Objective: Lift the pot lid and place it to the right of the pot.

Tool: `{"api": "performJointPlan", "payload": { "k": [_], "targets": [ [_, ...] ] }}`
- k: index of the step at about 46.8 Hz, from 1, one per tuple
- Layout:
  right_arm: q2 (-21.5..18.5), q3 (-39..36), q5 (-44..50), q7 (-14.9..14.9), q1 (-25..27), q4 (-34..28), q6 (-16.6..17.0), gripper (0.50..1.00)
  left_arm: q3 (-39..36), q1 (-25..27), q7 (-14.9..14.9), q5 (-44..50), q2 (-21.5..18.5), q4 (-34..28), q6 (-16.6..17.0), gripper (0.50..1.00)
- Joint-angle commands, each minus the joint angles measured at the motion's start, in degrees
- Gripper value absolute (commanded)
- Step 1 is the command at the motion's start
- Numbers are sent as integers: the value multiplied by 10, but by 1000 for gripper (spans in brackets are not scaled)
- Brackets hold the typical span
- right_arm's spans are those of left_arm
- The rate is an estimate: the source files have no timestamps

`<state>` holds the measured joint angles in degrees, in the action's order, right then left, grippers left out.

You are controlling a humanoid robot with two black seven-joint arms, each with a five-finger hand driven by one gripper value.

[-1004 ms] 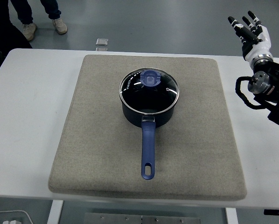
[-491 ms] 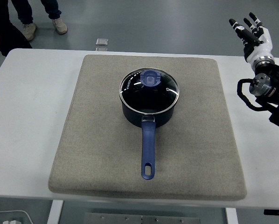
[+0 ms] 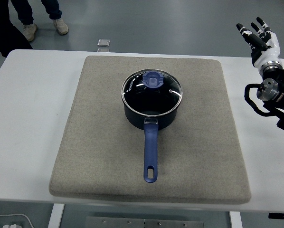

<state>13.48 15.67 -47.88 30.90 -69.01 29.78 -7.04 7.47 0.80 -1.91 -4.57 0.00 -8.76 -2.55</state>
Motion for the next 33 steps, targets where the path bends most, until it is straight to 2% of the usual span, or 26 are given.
{"api": "performJointPlan", "payload": {
  "k": [1, 12, 20, 33],
  "targets": [
    [2, 1, 9, 0, -1, -1, -2, 926, 0, 0, 0, 0, 0, 0, 0, 1000],
    [8, 1, 15, -1, -4, 0, -2, 926, 0, 0, 0, 0, 0, 1, 0, 1000],
    [18, 1, 54, -2, -12, 0, -3, 926, 0, 0, 1, 0, 0, 0, 0, 1000],
    [57, 4, 195, 0, -34, -1, 3, 924, 0, 0, 0, 0, 0, 1, 0, 1000]
  ]
}}
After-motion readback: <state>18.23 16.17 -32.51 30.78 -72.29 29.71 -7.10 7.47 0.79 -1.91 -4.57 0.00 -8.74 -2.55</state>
